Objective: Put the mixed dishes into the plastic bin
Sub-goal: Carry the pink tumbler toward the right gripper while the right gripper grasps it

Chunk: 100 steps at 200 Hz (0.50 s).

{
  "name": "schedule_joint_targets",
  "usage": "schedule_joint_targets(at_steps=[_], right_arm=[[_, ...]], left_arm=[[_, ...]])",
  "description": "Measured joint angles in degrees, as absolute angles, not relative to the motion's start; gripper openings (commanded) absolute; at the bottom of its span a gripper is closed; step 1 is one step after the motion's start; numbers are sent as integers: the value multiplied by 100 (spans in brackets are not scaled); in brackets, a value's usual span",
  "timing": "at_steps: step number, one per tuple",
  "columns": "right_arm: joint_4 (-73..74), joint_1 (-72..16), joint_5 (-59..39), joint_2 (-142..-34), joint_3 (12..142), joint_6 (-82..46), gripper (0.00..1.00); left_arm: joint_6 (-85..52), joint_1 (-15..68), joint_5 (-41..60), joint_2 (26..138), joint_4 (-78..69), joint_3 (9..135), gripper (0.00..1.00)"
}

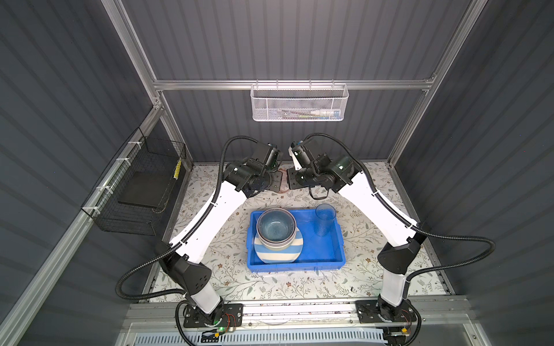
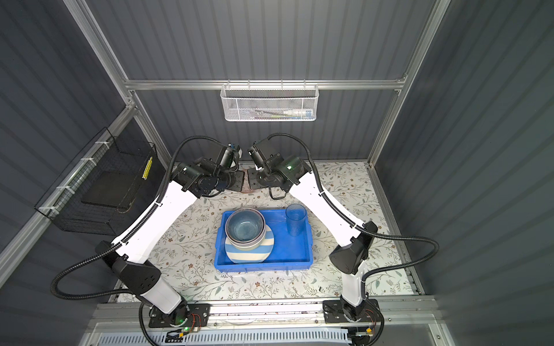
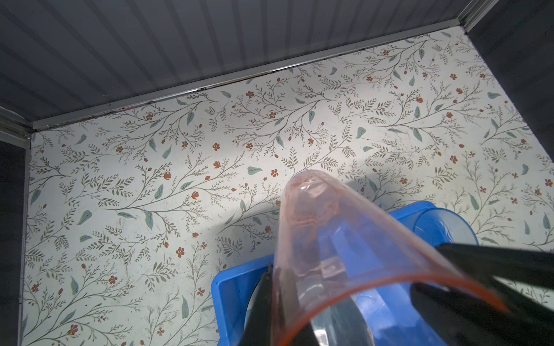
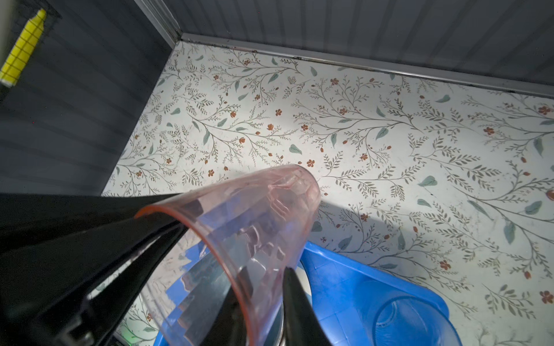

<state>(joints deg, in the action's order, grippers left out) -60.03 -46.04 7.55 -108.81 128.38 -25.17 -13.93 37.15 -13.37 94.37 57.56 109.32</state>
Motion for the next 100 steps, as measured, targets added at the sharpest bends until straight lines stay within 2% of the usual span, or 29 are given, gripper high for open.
schedule_joint_targets(at_steps=[56, 100], right_arm=[[-6165, -4613, 814, -10886, 12838, -2526, 0], [-6396, -4611, 711, -10772, 12663, -2519, 0]], left_arm=[[-1369, 3715, -1100, 9428, 5743, 10860, 6], [-1369, 3704, -607, 9155, 5664, 10549, 16]])
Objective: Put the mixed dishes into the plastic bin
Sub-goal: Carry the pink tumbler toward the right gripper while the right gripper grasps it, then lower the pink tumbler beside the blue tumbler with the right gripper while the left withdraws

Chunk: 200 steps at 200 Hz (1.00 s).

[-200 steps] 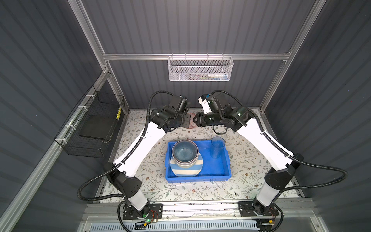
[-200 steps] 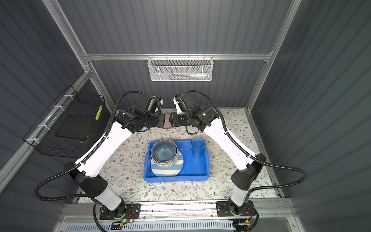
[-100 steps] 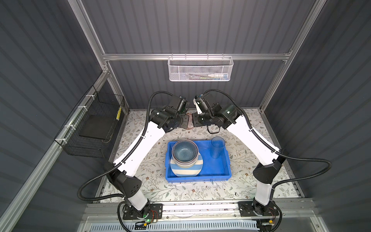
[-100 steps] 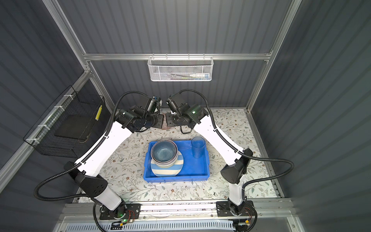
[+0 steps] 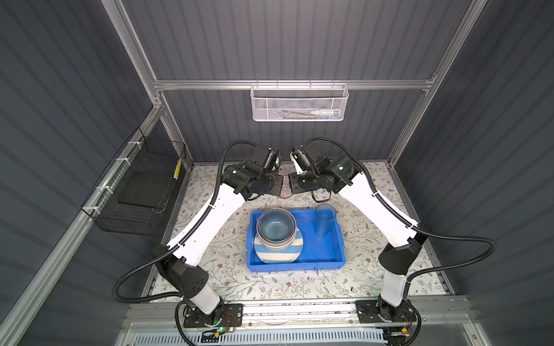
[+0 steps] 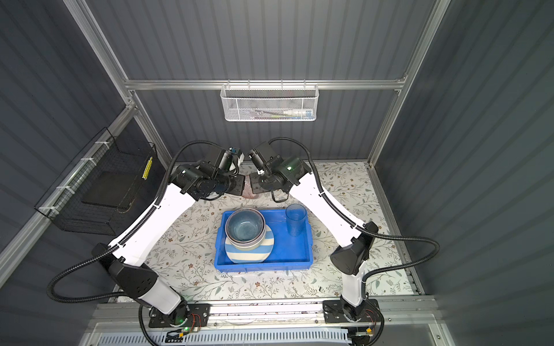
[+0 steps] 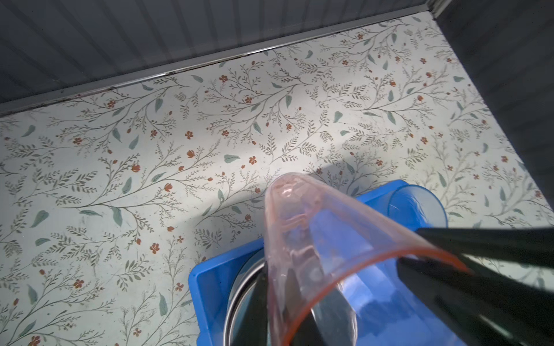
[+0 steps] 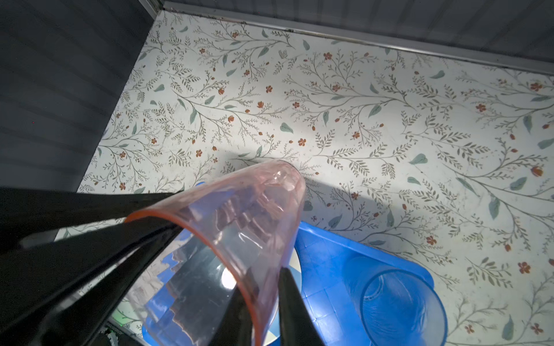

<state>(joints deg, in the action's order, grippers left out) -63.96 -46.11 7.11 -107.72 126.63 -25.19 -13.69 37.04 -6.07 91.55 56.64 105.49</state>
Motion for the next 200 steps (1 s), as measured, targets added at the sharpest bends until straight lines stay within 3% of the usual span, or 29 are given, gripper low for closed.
schedule_joint_targets(at_steps=[98, 147, 200], right_arm=[[-6445, -4574, 676, -10431, 12105, -2497, 0], [-6613, -4574, 893, -9824, 11596, -2480, 0], [-7057, -4552, 934, -9137, 11037, -2486, 0]], left_arm=[[-1243, 3774, 652, 8374, 5450, 10427, 47], [-1208, 3774, 379, 7854, 5332, 9878, 74], [-1221, 3704, -292, 7089, 4965, 9115, 91]])
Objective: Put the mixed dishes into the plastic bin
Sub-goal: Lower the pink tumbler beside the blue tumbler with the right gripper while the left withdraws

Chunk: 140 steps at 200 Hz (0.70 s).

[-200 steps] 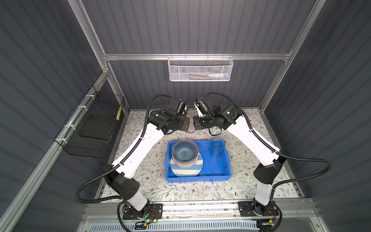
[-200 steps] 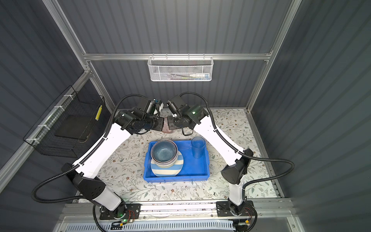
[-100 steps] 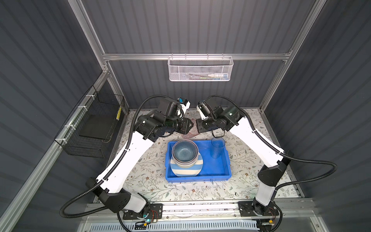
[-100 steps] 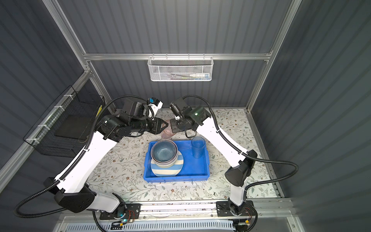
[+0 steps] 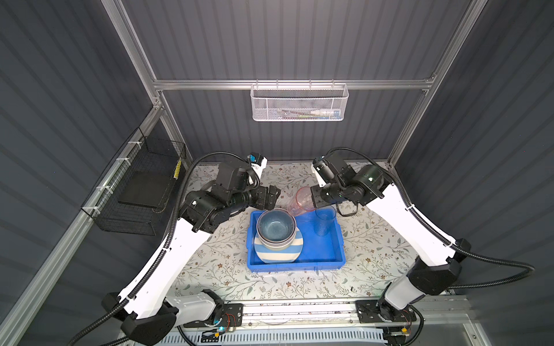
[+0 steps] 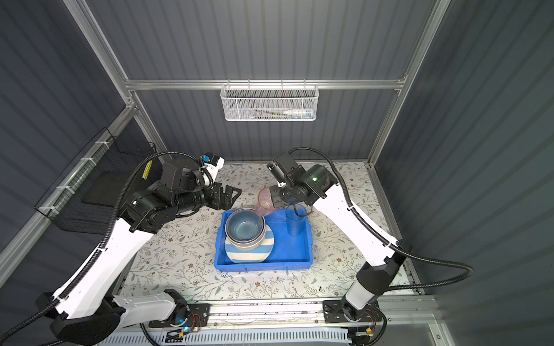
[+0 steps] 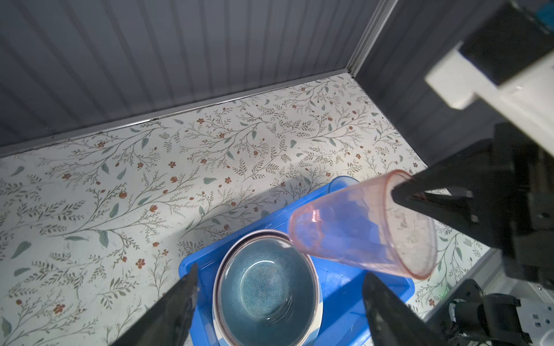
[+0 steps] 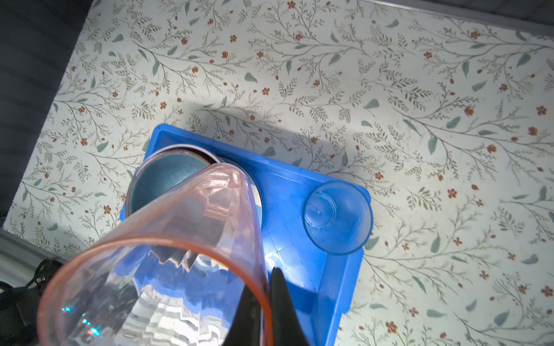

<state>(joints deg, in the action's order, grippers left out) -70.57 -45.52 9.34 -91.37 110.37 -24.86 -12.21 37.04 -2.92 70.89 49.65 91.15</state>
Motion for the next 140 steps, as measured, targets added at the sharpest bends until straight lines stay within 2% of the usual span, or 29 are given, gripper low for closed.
schedule_joint_targets(at_steps=[73, 140], right_arm=[[-7710, -4552, 788, -7837, 9568, -2567, 0], [-7526, -4547, 692, -7686, 7887, -2910, 0]], left_arm=[[-1225, 2606, -193, 7087, 4523, 7950, 94], [-1223, 2493, -200, 7111, 4320, 7465, 97]])
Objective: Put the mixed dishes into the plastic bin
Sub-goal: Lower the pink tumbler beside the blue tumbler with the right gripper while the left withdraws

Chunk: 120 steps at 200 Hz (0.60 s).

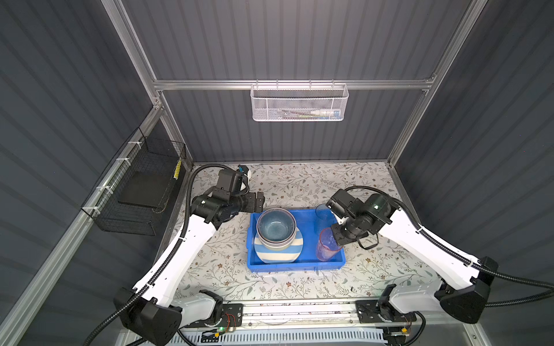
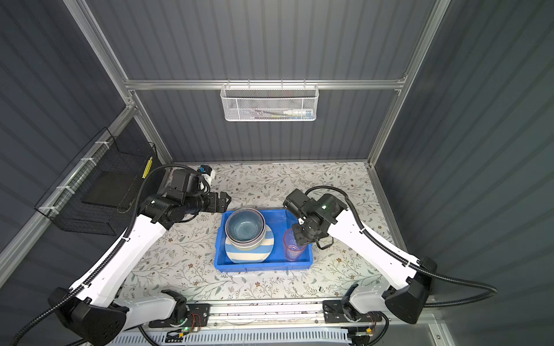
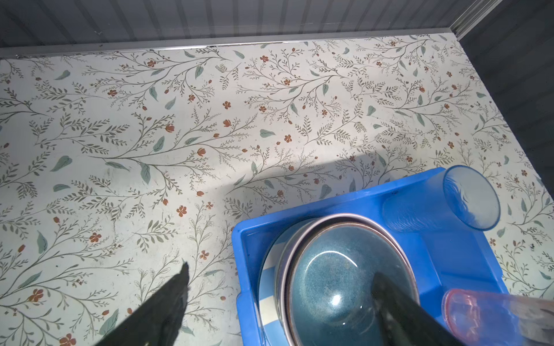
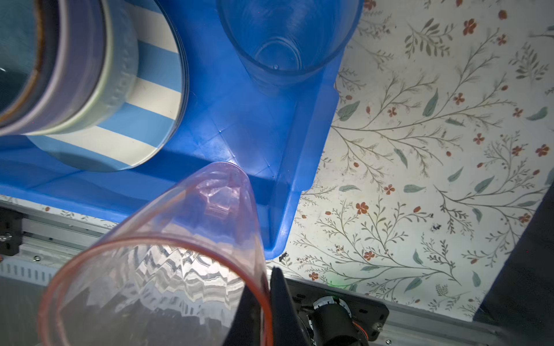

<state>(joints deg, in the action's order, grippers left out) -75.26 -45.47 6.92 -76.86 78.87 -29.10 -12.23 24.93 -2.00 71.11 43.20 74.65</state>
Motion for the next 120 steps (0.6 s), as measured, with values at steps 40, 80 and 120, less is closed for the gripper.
schedule_joint_targets(at_steps=[40, 80, 120], right_arm=[[-7166, -4495, 755, -7684, 7295, -3122, 0], [-6963, -4379, 803, -7684, 6941, -3218, 0], [-6829, -4320, 827, -7695, 6753, -3238, 0]], left_arm=[[-1223, 2388, -259, 7111, 4294, 7199, 98], [-1223, 2353, -305, 7094, 4263, 7150, 98], [-1223, 2351, -307, 7024, 4209, 7059, 98]])
